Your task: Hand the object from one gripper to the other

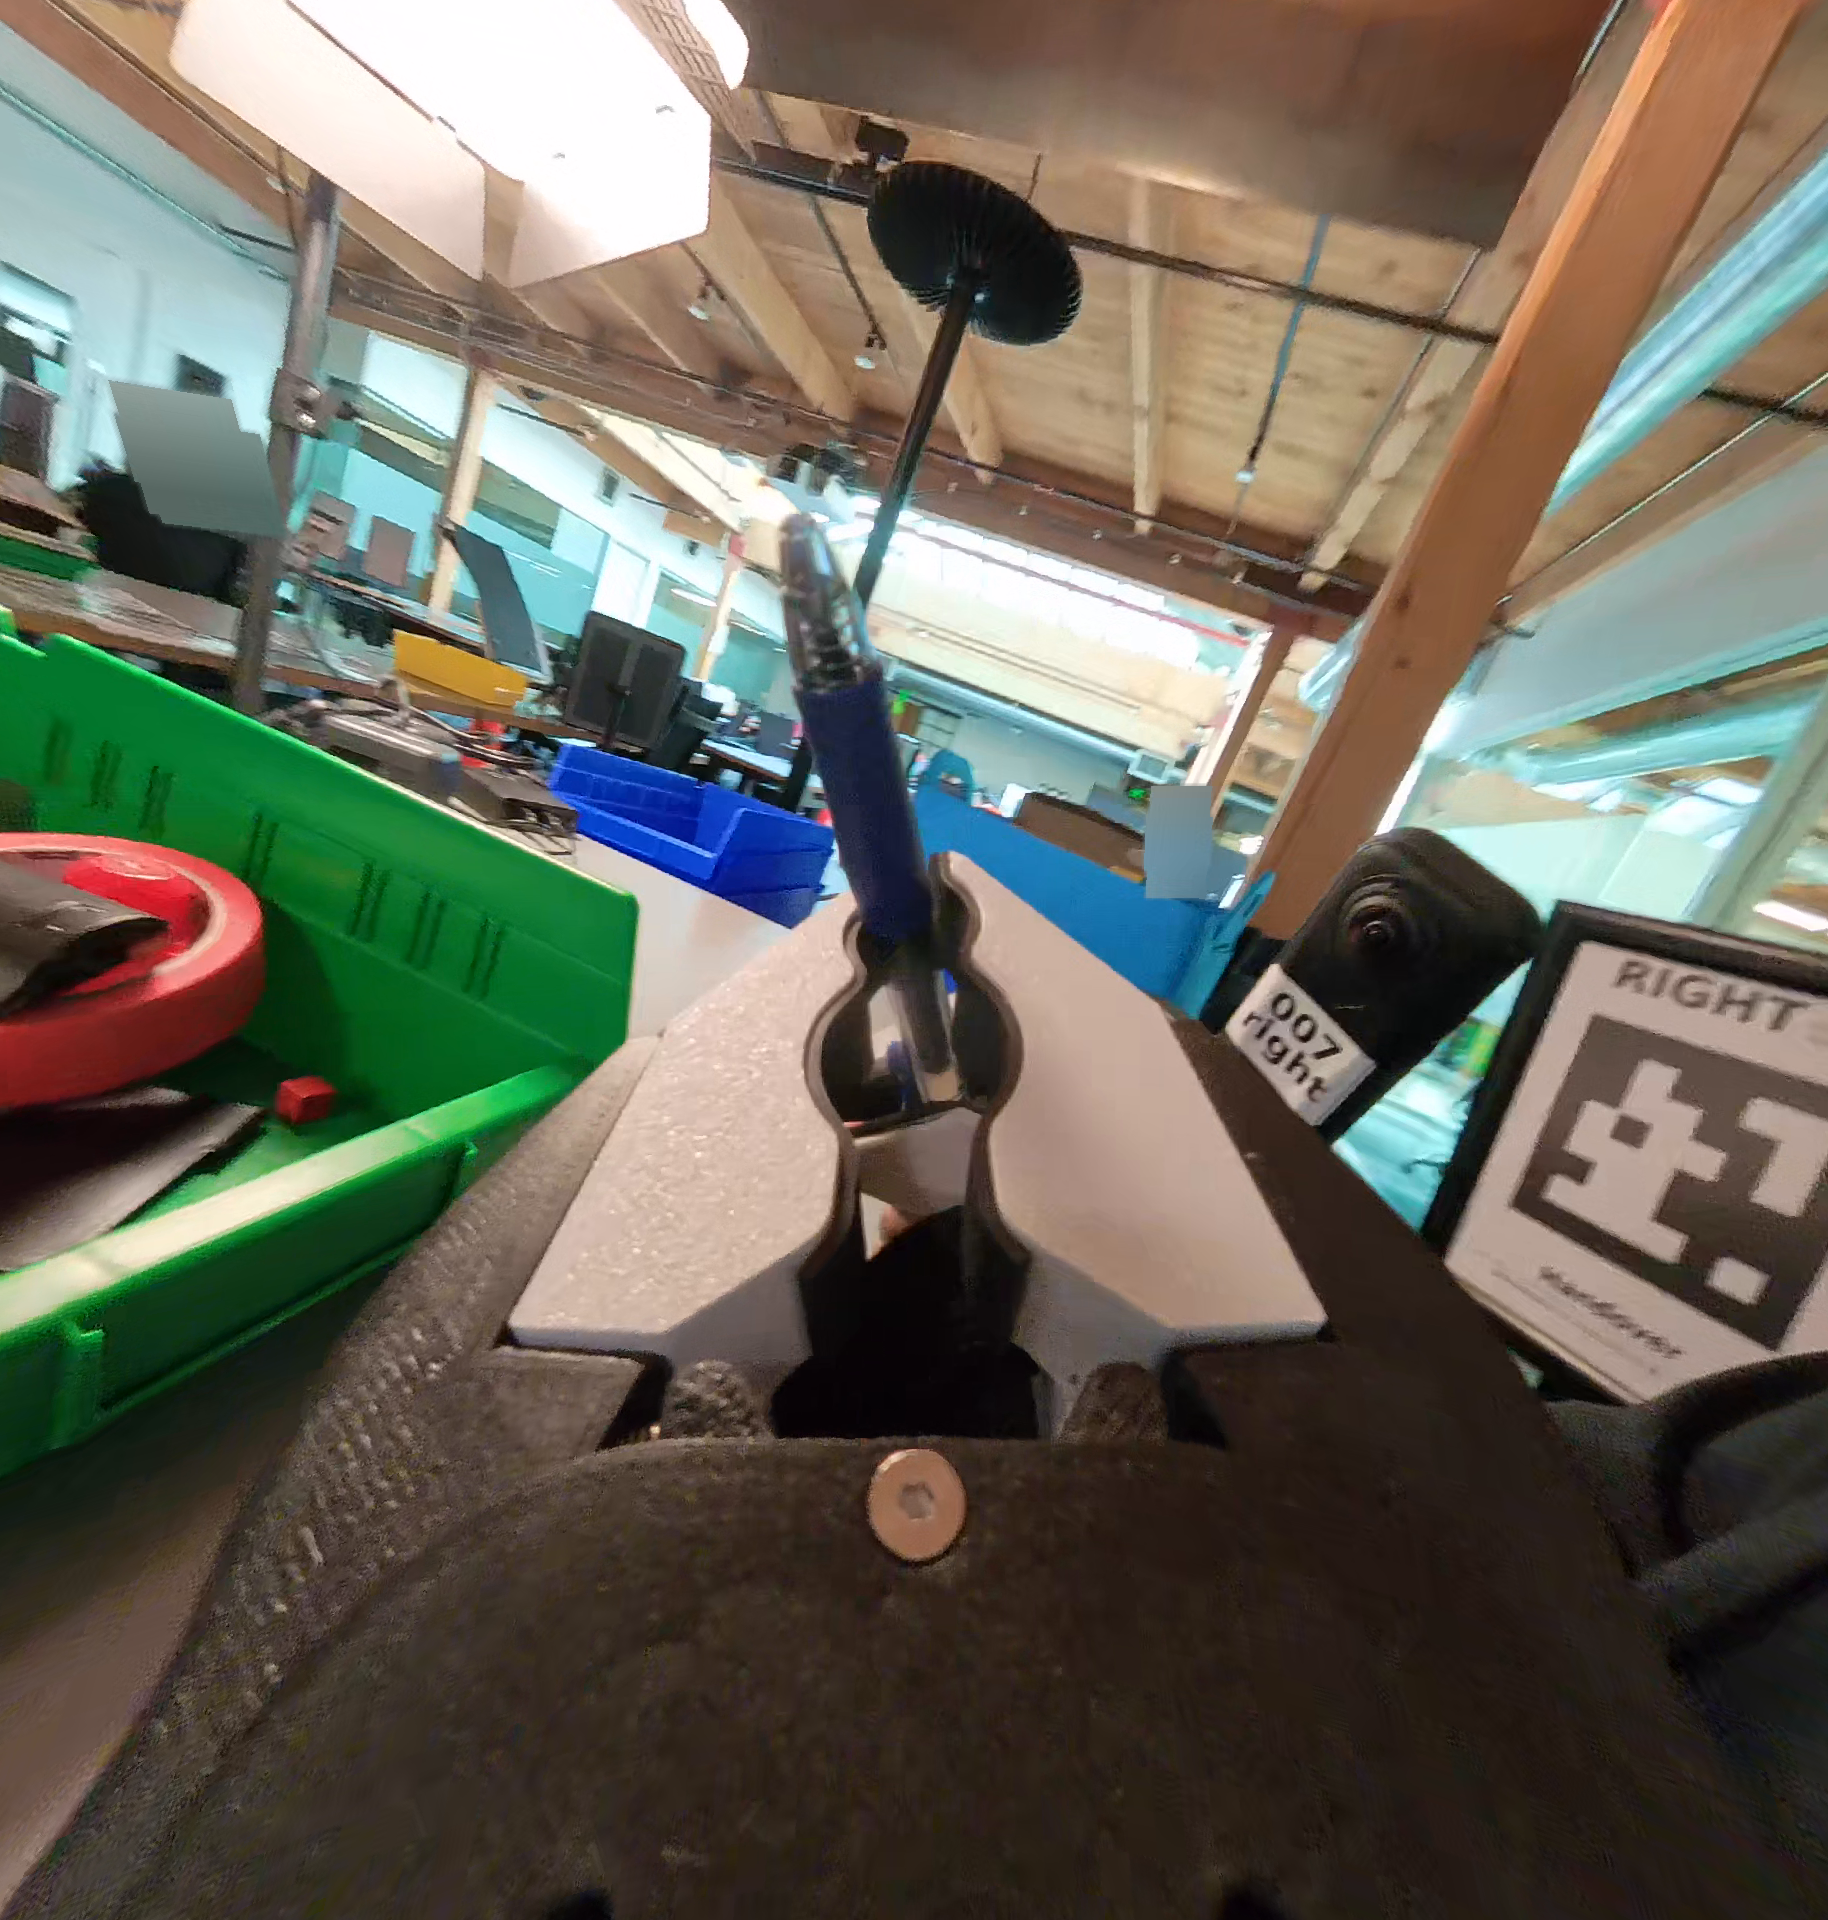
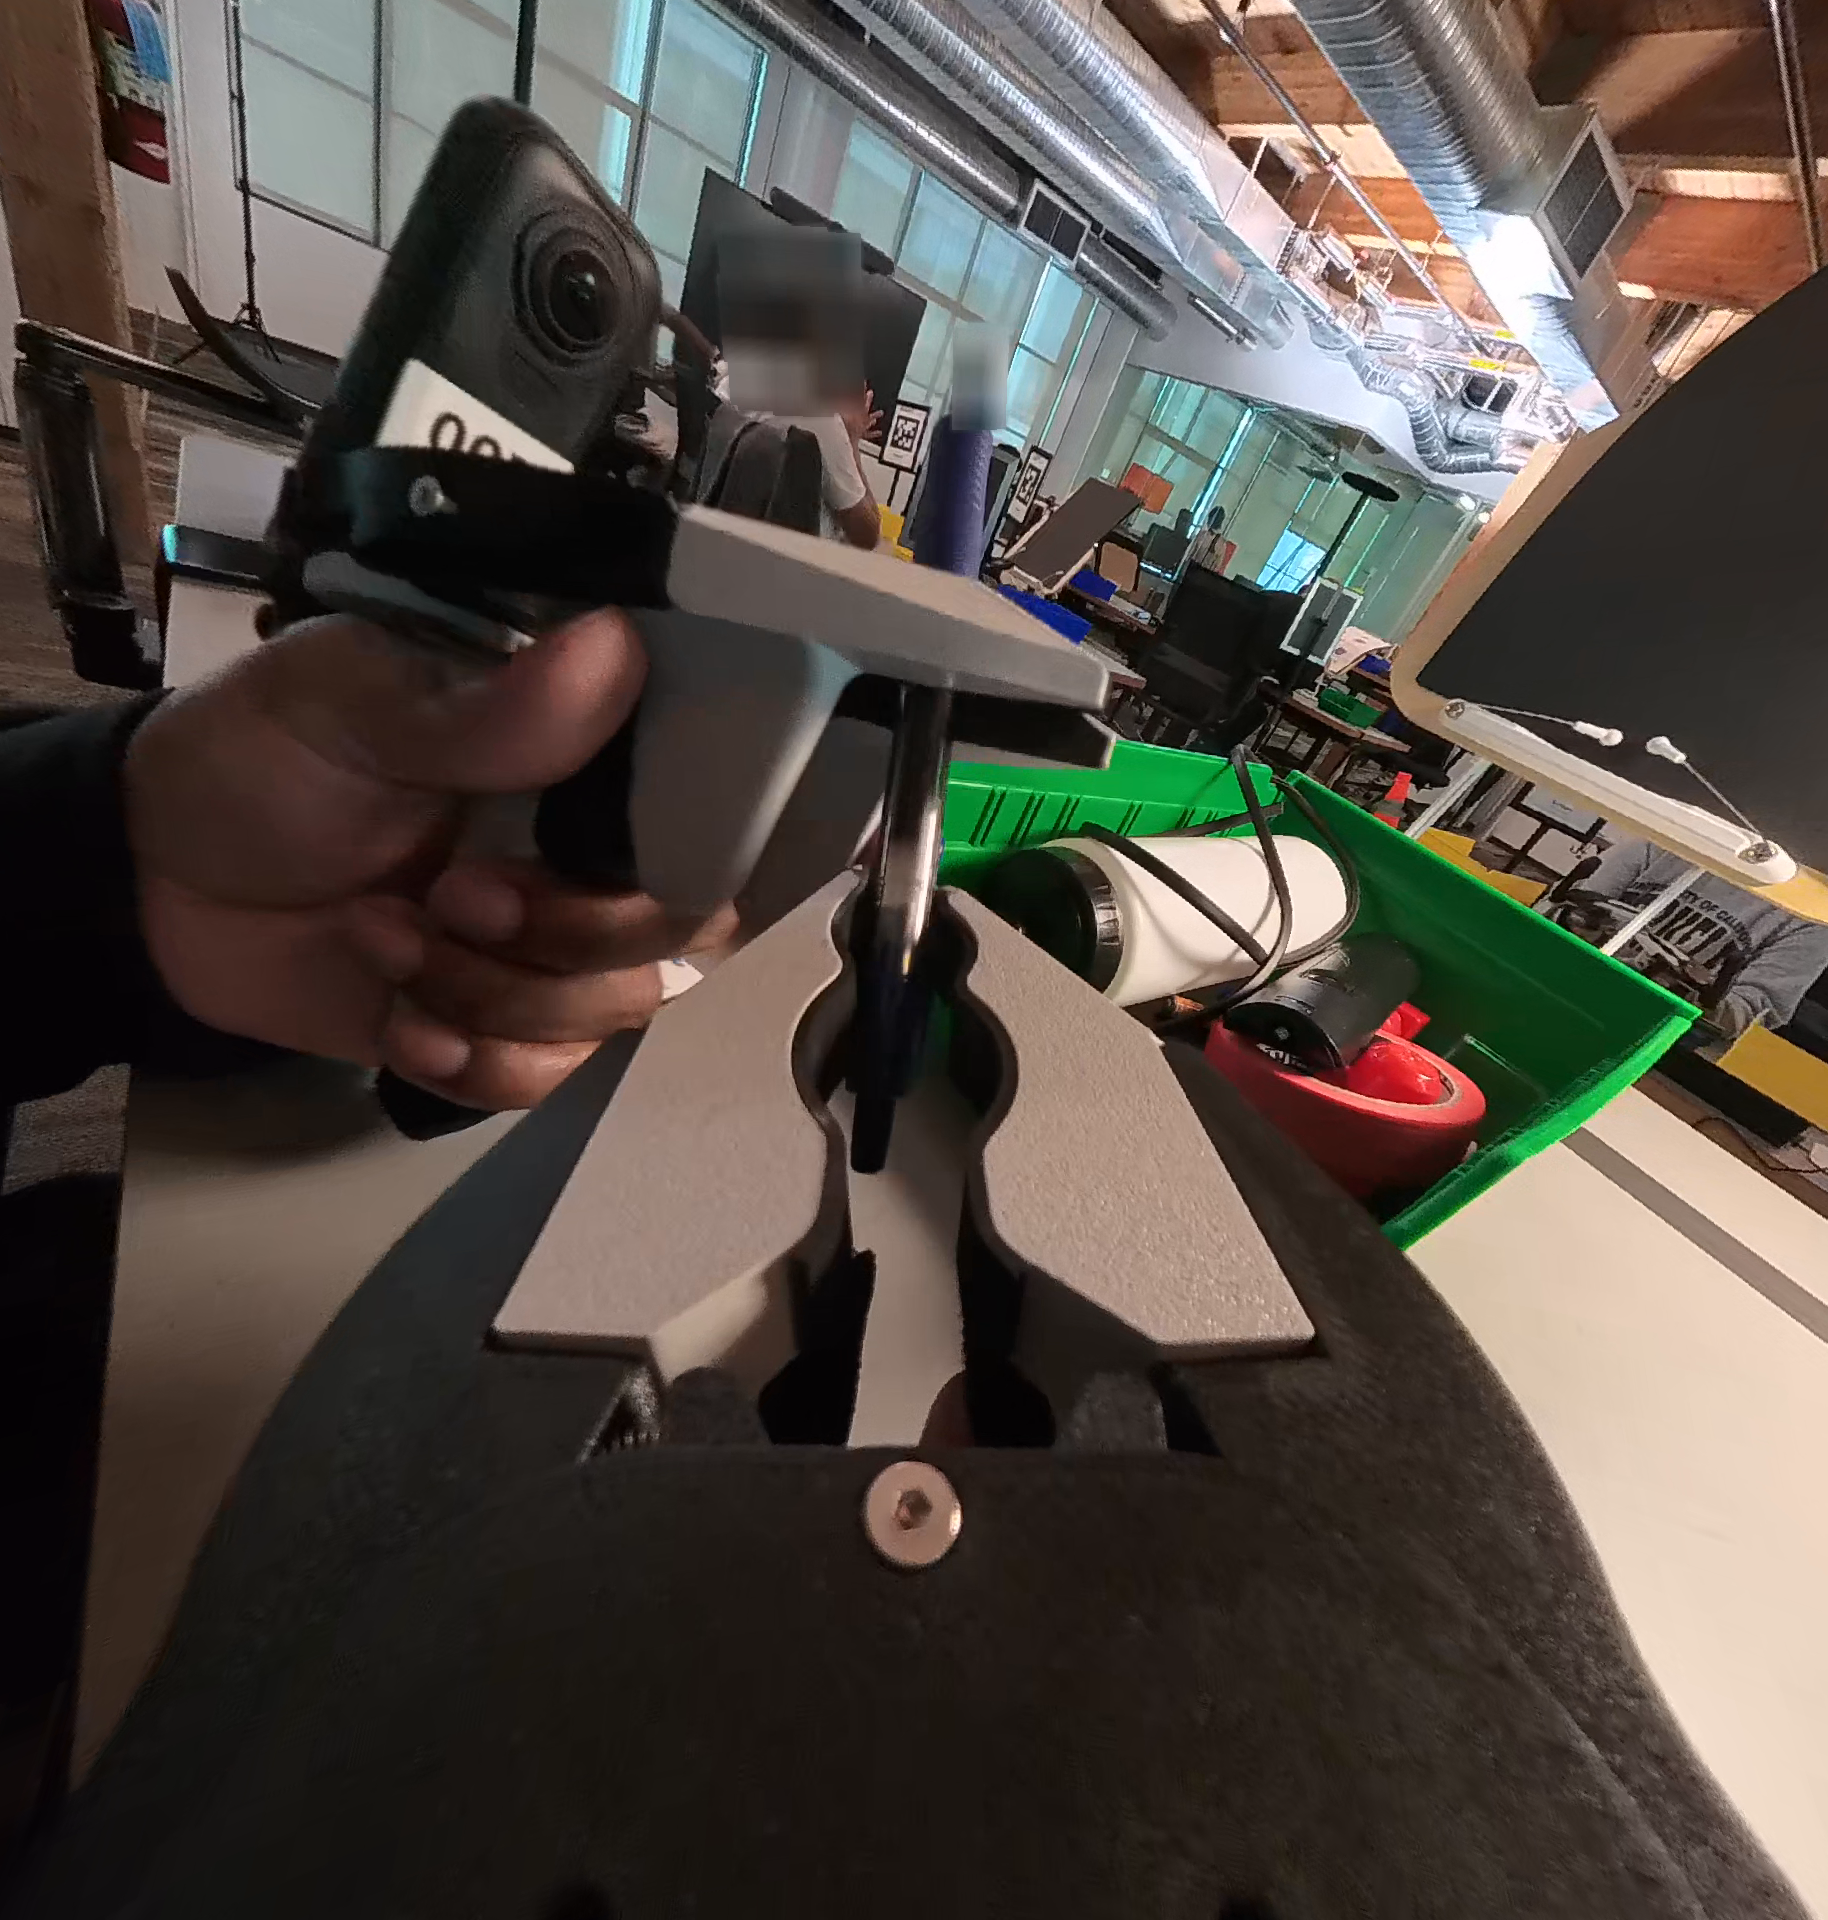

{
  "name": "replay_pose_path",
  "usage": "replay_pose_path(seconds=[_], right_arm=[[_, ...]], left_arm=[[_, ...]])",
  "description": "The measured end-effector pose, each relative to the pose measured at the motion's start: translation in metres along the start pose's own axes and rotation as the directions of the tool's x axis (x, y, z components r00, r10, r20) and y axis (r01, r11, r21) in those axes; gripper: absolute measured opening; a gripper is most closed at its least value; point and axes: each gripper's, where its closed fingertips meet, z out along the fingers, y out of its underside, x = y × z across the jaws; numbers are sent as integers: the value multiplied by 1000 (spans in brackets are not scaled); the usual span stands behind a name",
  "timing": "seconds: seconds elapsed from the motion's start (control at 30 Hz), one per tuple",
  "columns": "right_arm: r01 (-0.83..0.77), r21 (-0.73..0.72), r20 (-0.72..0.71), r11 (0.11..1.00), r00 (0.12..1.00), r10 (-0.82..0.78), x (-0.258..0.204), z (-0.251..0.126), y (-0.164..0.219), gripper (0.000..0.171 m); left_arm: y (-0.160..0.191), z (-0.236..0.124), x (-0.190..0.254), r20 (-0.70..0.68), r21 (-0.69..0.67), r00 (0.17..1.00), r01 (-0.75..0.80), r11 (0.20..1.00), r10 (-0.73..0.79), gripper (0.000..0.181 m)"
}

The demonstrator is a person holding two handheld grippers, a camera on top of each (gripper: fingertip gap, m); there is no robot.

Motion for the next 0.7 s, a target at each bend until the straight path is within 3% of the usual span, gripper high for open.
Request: replay_pose_path(seconds=[0.1,0.2,0.33,0.7], right_arm=[[7,28,-13,1000,1000,-6,1,-1,-5,13],[-9,43,-28,999,1000,10,6,-3,-7,31],[25,38,-25,999,999,-24,3,-2,-6,11],[-31,128,-66,991,997,40,17,-13,-22,14]], left_arm=[[-4,-2,0,7,21,1000,-19,1000,19,7],[-15,-7,-6,-9,84,998,68,994,-67,7],[-13,-6,-2,-77,77,984,165,983,-159,7],[-10,-5,4,-124,51,974,195,979,-188,10]])
